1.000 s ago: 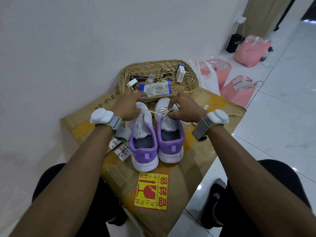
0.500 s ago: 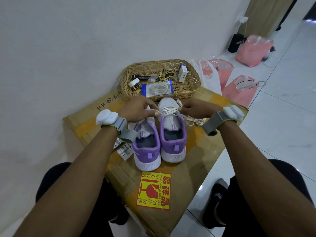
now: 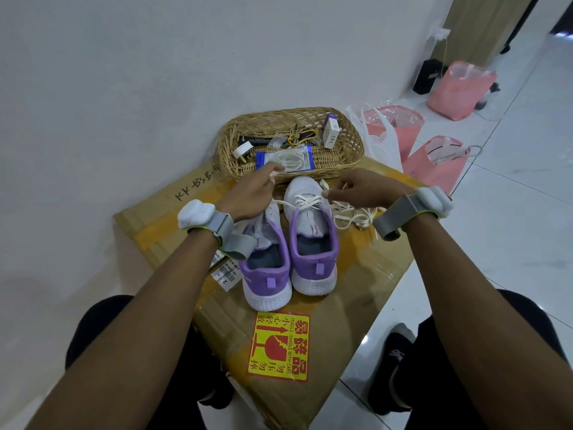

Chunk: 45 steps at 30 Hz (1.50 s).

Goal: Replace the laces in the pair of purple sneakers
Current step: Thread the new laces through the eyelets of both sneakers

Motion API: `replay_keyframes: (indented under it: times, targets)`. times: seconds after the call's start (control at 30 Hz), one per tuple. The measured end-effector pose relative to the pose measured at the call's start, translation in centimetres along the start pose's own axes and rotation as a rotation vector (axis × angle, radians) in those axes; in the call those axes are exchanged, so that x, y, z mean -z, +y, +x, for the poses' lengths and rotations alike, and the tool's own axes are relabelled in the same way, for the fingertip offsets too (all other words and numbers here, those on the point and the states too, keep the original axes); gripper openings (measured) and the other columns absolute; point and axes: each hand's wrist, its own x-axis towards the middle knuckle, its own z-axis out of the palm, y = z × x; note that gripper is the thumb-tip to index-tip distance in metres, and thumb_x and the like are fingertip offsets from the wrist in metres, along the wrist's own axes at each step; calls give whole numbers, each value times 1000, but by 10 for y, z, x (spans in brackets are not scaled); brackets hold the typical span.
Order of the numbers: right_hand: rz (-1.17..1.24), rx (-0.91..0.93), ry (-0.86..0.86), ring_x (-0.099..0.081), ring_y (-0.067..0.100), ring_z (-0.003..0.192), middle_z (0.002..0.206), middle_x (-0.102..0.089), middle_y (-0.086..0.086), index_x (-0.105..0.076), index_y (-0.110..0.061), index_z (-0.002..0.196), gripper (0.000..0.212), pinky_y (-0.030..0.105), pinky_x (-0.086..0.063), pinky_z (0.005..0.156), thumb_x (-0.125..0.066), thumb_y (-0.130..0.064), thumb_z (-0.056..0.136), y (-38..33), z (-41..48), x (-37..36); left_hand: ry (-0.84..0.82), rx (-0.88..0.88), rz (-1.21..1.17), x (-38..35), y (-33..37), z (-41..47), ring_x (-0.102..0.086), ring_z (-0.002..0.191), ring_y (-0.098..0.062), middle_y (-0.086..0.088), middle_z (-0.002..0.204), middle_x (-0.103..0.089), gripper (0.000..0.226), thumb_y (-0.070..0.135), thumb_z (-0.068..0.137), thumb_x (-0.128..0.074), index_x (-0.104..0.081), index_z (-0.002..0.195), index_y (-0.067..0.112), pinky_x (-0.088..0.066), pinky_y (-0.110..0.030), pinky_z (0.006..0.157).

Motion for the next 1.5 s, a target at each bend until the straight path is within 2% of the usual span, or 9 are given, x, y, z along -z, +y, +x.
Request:
replay_keyframes:
  times: [0.13,0.37,0.67,0.9,1.03,1.17,1.3,1.4,1.5]
  targets:
    - [228,-53,-347,-73,25,88,92,-76,12,-74,-5,95,26,43,-59,87,-77,-27,83,-5,-8,0,60,-126,5,-15,9,1,-61,71,-26,-10,81,-69,28,3,100,-39,-35,126,12,-52,-44,70]
    - [359,-39,-342,-71,30,99,102,-74,16,-74,-3,103,20,33,-59,86,-73,-11,85,11,-11,6,129,-232,-111,-39,22,2,-69,76,-13,-1,80,-75,6,16,85,-78,-76,86,10,-56,-33,74]
    - [447,-67,-372,-69,33,104,106,-73,19,-73,-1,107,19,45,-52,98,-68,-5,88,13,-8,3,40,-229,68,-45,27,3,-69,86,-13,-1,91,-78,12,18,81,-81,-82,92,15,-54,-32,84]
    - [547,-110,-304,-73,28,86,94,-75,18,-71,3,100,28,37,-61,80,-59,-22,97,6,-14,0,117,-199,97,-53,36,2,-69,78,-15,4,78,-76,13,26,72,-85,-80,85,24,-54,-35,76]
    - [418,-83,-317,-73,24,85,91,-75,14,-69,1,103,16,34,-61,77,-59,-10,96,5,-11,-3,116,-160,22,-51,39,-2,-66,69,-9,11,66,-71,41,22,64,-84,-51,88,28,-55,-41,70]
    - [374,-119,-165,-73,26,83,94,-71,16,-64,3,100,12,38,-61,73,-55,-4,97,8,-14,7,92,-101,-50,-34,34,-3,-60,57,-1,9,71,-73,43,12,66,-80,-52,95,29,-55,-33,65]
    - [723,-143,198,-68,29,81,95,-66,20,-56,-1,89,16,43,-59,77,-45,-4,101,8,-15,12,199,-68,-153,-20,28,-7,-66,60,-9,4,73,-74,42,9,69,-80,-56,99,23,-53,-26,61]
    - [1050,-131,170,-61,22,62,70,-58,10,-49,-6,79,28,34,-56,59,-33,-4,102,-7,-12,2,319,-67,-159,-16,29,-7,-68,67,-10,4,74,-72,42,7,72,-77,-55,104,22,-49,-20,59]
    - [716,-35,89,-40,12,48,61,-44,3,-49,-11,70,26,26,-39,50,-51,-8,96,-5,-6,-13,429,-75,-158,-16,32,-7,-66,68,-9,4,76,-71,42,7,73,-73,-55,108,22,-49,-22,61]
